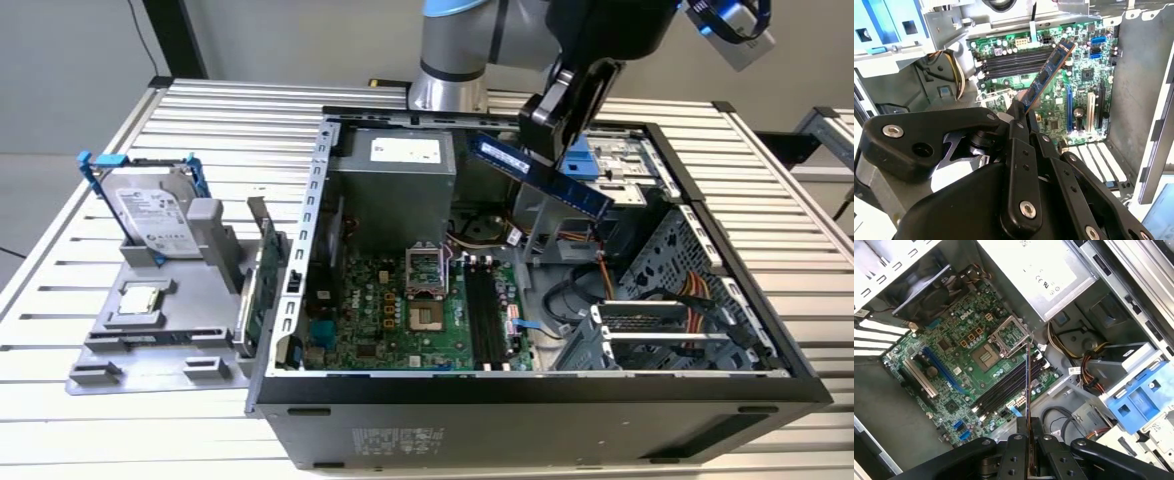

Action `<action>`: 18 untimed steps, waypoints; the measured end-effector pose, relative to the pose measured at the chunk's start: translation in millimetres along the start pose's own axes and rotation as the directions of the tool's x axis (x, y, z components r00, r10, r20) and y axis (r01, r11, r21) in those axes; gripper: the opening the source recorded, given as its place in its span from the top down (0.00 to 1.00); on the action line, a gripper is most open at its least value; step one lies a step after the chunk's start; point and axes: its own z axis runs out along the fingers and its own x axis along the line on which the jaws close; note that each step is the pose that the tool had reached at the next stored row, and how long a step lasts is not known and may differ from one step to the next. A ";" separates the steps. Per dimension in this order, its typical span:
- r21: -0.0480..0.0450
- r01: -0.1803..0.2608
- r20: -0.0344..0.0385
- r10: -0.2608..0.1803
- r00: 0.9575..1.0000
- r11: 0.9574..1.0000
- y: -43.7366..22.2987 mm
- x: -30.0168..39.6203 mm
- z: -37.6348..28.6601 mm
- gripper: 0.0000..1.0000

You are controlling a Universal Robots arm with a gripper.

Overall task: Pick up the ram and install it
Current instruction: 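Insert the ram into the slot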

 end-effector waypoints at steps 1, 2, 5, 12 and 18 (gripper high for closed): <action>0.000 -0.004 0.000 0.004 1.000 1.000 -0.5 -0.4 0.0 1.00; 0.000 -0.007 0.000 0.007 1.000 1.000 -0.9 -0.8 -0.1 1.00; 0.000 -0.018 0.001 0.018 1.000 1.000 -2.2 -1.9 -0.1 1.00; 0.000 -0.029 0.001 0.029 1.000 1.000 -3.7 -3.2 -0.1 1.00; 0.000 -0.029 0.001 0.029 1.000 1.000 -3.8 -3.3 -0.1 1.00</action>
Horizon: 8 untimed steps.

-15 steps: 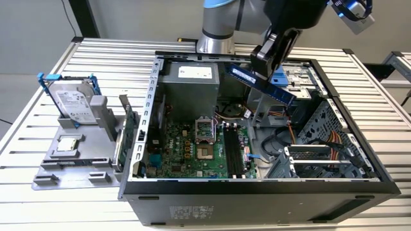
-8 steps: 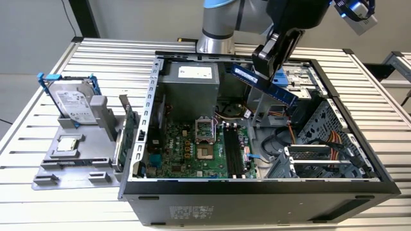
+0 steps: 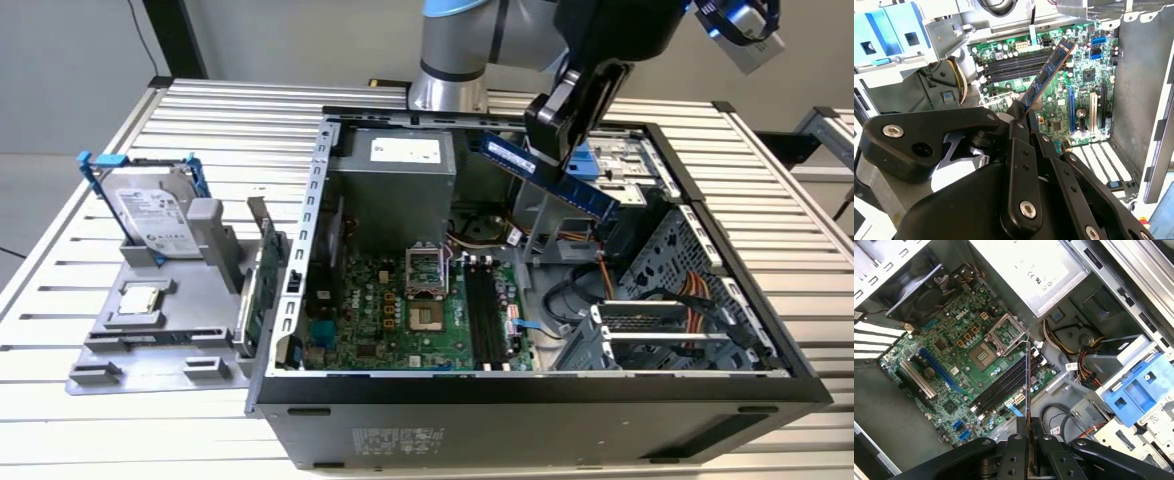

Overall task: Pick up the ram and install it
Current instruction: 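Insert the ram into the slot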

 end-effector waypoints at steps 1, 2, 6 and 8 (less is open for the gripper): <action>0.000 0.000 0.000 0.000 1.000 1.000 0.0 0.0 0.0 1.00; 0.000 0.000 0.000 0.000 1.000 1.000 0.0 0.0 0.0 1.00; 0.000 0.000 0.000 0.000 1.000 1.000 -0.1 -0.1 0.0 1.00; 0.000 0.000 0.000 0.000 1.000 1.000 -0.1 -0.1 0.0 1.00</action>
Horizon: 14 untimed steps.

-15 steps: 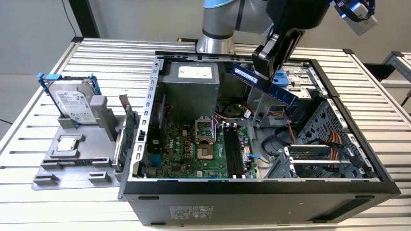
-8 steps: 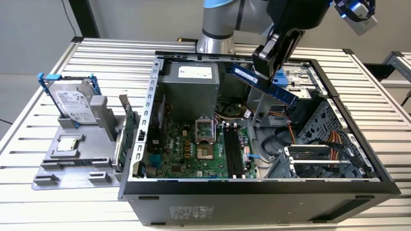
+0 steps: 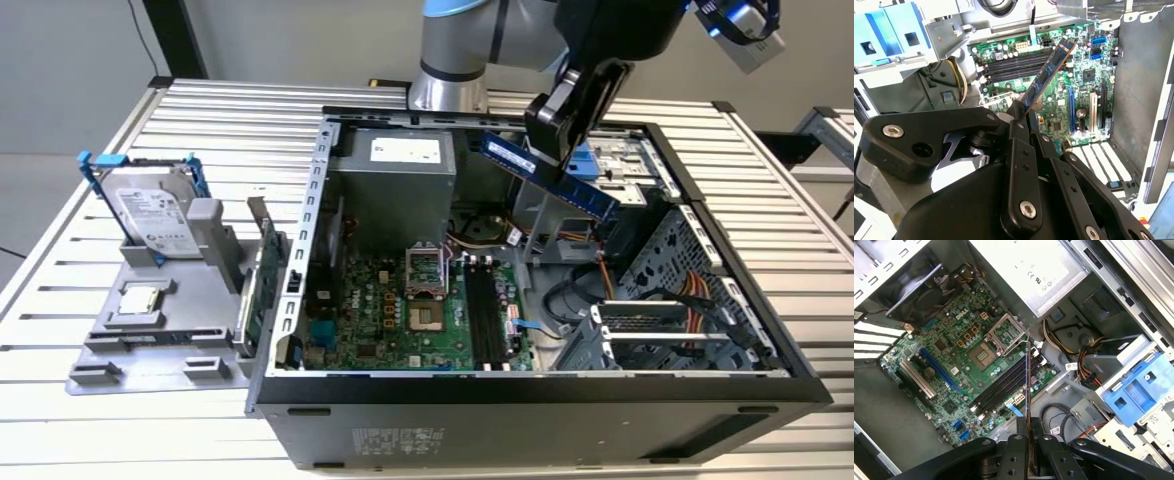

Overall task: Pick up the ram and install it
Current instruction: 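Insert the ram into the slot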

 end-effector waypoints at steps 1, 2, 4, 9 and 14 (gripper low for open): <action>0.000 -0.002 0.000 0.002 1.000 1.000 0.0 0.0 0.0 1.00; 0.000 -0.006 0.000 0.006 1.000 1.000 0.0 0.0 0.0 1.00; 0.000 -0.021 0.000 0.021 1.000 1.000 0.0 0.0 0.0 1.00; 0.000 -0.061 0.002 0.061 0.998 0.998 0.0 0.0 0.0 1.00; -0.001 -0.098 0.003 0.098 0.995 0.995 0.0 0.0 0.0 1.00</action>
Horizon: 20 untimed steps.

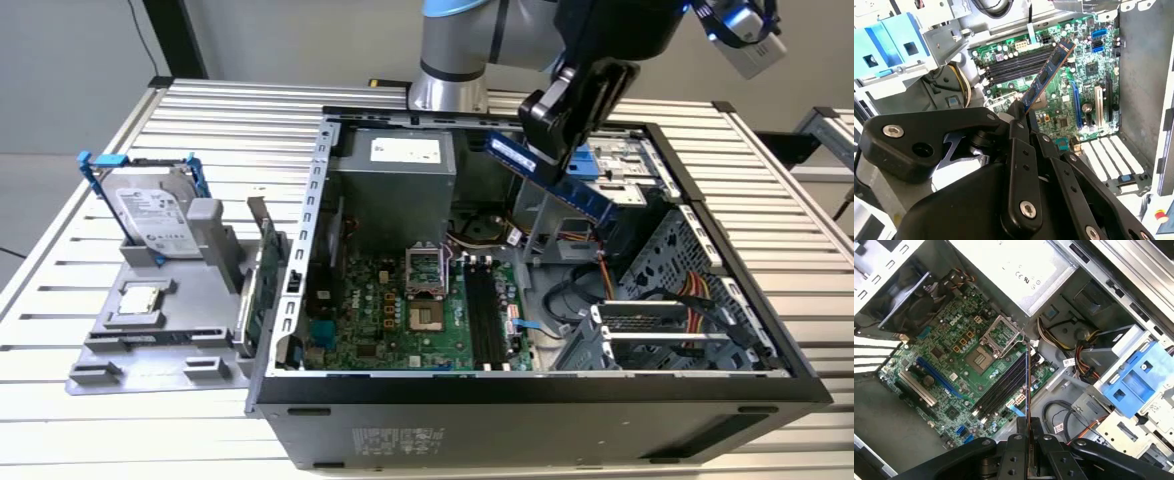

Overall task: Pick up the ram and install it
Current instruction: 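Insert the ram into the slot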

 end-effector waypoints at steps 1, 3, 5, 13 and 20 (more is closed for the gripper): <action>0.000 -0.007 0.000 0.007 1.000 1.000 0.0 0.0 0.0 1.00; 0.000 -0.020 0.001 0.020 1.000 1.000 0.0 0.0 0.0 1.00; 0.000 -0.033 0.001 0.033 0.999 0.999 0.0 0.0 0.0 1.00; -0.001 -0.084 0.002 0.084 0.996 0.996 0.0 0.0 0.0 1.00; -0.001 -0.127 0.003 0.127 0.992 0.992 0.0 0.0 0.0 1.00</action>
